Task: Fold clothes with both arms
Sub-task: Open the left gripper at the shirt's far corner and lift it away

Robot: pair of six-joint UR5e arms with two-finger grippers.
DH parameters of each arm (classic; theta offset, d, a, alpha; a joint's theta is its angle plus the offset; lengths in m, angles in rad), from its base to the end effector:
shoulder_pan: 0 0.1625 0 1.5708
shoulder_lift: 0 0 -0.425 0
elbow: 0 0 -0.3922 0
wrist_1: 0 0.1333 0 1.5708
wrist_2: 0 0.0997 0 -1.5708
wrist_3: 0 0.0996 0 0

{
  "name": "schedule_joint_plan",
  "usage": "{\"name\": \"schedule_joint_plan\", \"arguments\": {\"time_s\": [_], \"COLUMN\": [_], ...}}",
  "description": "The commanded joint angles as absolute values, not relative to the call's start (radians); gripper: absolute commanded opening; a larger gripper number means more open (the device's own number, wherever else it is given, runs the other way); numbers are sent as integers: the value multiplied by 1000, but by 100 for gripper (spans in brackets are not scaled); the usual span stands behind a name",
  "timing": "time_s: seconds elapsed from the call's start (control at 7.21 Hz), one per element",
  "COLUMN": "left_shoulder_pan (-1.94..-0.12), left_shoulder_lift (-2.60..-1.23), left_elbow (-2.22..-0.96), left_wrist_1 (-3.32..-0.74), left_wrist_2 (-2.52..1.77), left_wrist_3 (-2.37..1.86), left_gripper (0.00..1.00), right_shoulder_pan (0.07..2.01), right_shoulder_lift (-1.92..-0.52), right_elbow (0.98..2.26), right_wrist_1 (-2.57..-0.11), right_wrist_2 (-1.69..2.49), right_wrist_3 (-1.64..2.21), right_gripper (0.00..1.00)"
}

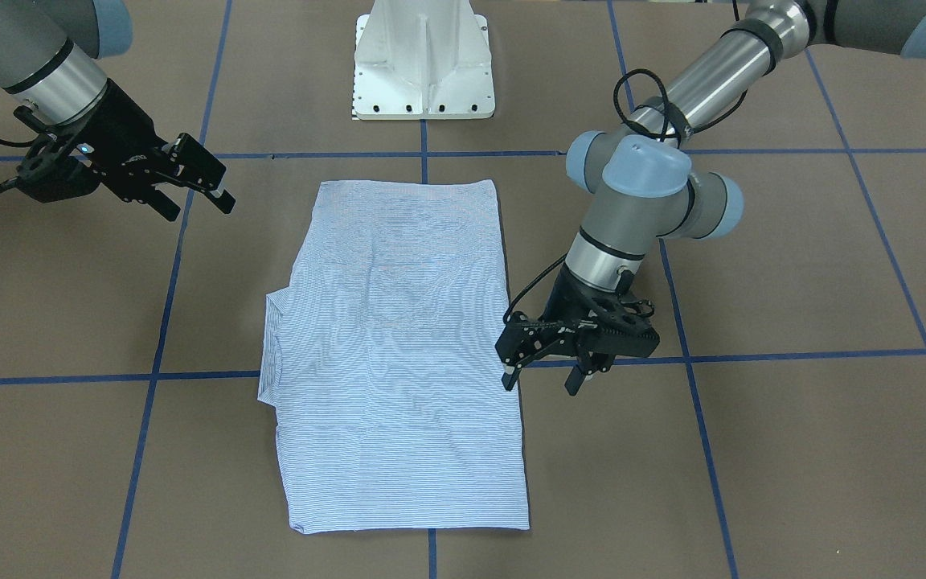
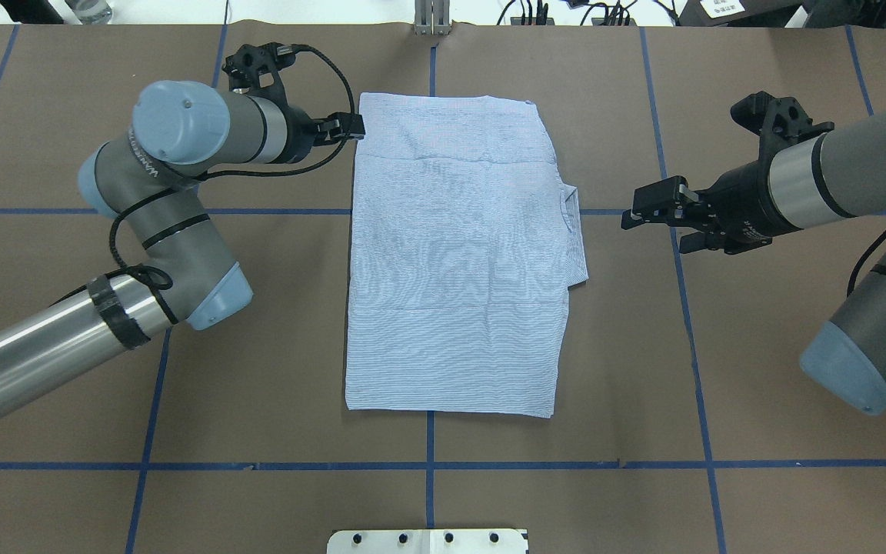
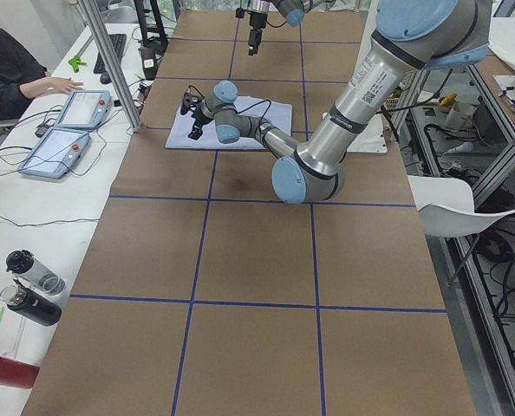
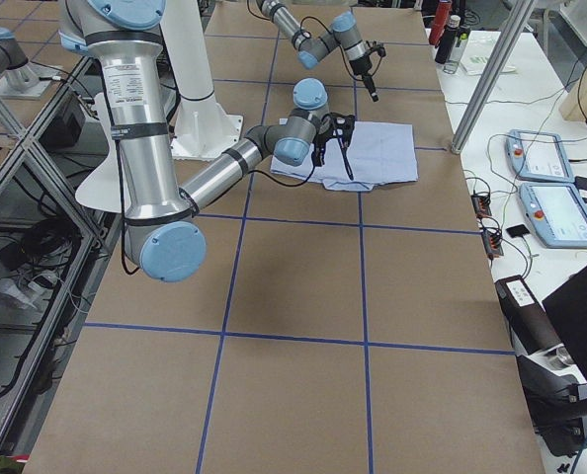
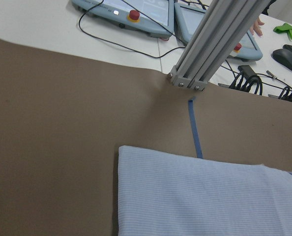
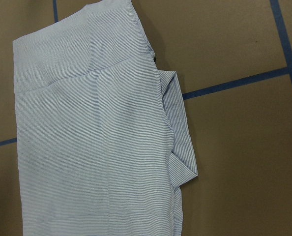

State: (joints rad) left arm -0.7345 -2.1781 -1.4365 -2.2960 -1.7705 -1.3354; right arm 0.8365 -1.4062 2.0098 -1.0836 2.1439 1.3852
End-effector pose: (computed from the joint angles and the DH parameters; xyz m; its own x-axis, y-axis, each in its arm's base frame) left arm 0.4574 -0.5661 0.2755 0.3839 -0.0387 -0.9225 0.4424 0.8847 0.1470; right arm -0.2848 -0.4338 0.3094 0.3597 0.1671 0.9180 -0.2391 0.9675 -0.0824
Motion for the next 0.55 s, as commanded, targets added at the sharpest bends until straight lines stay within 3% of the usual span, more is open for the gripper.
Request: {"name": "schedule_joint_plan", "arguments": {"time_s": [0.0,0.14,0.42], "left_shoulder_pan": [-720,-692,-452], "left_shoulder_lift": [-2006,-1952,-1933], "left_elbow": [-1743,-1840,-1867], "left_wrist_1": [-2076,-2075,-2112], "left_wrist_2": [-1924,-1954,-1770], "left_wrist_3": [-1457,-1568,-1813], "left_gripper": [100,100,99], "right_shoulder_pan": [828,822,819], "right_shoulder_lift": [-1425,-1428,-1451], "right_elbow": [2011,2011,2014], "right_wrist_1": [-1085,-1085,-1083], "right_wrist_2": [2108,2109,2118], "right_wrist_3": [1385,1387,1385], "right_gripper": [100,100,100]}}
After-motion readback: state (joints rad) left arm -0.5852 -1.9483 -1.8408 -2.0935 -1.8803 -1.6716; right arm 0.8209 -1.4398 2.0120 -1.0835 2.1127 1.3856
